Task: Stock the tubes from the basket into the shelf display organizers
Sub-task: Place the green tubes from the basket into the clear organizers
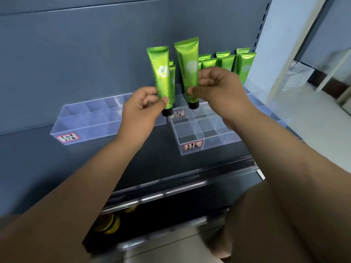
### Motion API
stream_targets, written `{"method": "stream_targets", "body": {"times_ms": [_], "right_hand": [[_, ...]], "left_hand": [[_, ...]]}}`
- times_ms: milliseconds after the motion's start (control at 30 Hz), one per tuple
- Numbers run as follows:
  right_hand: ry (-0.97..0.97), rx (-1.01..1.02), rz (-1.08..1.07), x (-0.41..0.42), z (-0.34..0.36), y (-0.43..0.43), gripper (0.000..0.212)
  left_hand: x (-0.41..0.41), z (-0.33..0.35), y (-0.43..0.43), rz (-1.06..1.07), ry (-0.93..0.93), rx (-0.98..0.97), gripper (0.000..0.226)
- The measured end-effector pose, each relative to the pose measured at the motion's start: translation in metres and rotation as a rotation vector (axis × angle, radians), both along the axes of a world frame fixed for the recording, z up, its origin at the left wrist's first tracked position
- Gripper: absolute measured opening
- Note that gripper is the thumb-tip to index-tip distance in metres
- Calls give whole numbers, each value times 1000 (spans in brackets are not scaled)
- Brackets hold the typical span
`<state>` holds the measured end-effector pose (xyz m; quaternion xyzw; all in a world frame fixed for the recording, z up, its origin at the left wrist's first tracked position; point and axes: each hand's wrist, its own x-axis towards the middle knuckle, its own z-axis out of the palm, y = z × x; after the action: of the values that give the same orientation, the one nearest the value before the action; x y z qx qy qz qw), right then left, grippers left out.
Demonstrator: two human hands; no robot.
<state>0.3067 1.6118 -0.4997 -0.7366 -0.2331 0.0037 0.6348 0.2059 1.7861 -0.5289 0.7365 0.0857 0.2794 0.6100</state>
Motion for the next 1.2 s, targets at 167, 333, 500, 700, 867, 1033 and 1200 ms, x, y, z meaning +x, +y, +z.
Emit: {"method": "stream_targets", "body": {"times_ms": [167, 333, 500, 700, 867, 1033, 1200], "right_hand": [[-11, 19, -70, 32, -1, 0, 24], [-66, -17, -123, 51, -3, 7, 26], [-103, -83, -158, 58, -5, 12, 35], [-75, -101, -171, 67, -11, 5, 33], [-77, -94, -197, 73, -13, 4, 33], [-84, -114, -202, 74, -15, 8, 38], [-117, -210, -194, 76, -16, 16, 38]], "left_hand": [[33, -7, 8, 9, -14, 13, 24], [53, -14, 8, -2, -6, 46, 23], [63, -22, 13, 0, 39, 115, 22], [69, -21, 18, 27, 65, 142, 31], [72, -21, 22, -35, 89, 167, 33], [78, -24, 23, -1, 105, 223, 32], [82, -28, 25, 20, 141, 290, 36]]}}
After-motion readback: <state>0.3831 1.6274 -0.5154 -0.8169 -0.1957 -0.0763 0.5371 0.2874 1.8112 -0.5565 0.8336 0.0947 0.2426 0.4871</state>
